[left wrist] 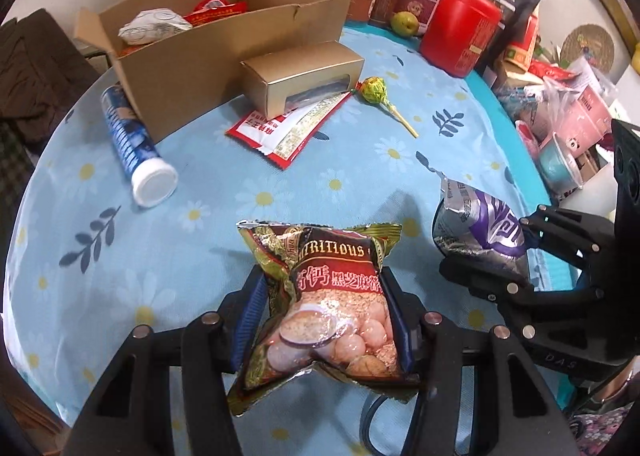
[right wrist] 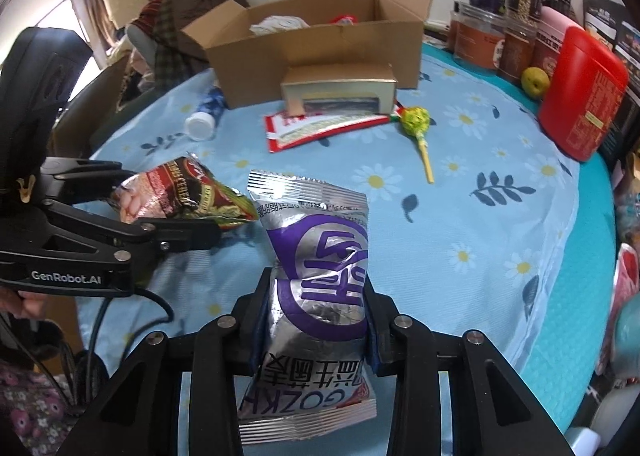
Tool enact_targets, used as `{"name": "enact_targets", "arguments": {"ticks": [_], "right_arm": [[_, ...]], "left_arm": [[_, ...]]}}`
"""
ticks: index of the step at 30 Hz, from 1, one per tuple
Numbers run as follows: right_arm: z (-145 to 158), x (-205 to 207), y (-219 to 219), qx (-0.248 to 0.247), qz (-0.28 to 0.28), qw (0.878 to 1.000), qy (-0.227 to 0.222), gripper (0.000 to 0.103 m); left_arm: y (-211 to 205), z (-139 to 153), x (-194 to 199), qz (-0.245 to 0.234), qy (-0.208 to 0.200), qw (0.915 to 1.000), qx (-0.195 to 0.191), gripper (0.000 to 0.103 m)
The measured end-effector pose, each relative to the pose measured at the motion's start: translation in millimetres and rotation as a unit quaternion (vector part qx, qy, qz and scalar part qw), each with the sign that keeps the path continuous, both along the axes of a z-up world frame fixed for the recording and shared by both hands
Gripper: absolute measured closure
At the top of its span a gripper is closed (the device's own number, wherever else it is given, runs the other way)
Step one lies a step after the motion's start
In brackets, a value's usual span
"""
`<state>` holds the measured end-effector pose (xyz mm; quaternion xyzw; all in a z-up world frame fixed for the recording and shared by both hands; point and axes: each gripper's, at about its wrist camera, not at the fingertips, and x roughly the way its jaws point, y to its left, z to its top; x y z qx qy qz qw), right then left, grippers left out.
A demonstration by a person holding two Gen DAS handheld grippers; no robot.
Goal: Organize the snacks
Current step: 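Carry both held bags up over the cardboard box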
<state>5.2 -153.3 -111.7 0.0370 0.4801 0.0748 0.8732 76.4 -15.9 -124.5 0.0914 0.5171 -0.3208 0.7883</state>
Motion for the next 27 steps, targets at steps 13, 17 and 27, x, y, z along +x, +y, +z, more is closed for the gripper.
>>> {"name": "enact_targets", "arguments": {"ticks": [13,17,27], "right_arm": [[37,-25,27,0.012,0.040,0.998,-0.053,0.066],[51,-29,33,0.013,0.049,0.996,-0.073,0.066],[83,-22,38,0.015,0.068,0.991,-0.113,0.066]], "left_arm": [[25,39,-33,0.026,-0.042,0.9973,-0.054,0.049],[32,54,-40,0.034,-0.062,0.9951,-0.069,0.049],[36,86,-37,0.048,-0.102,0.9890,-0.096,0.049]]}}
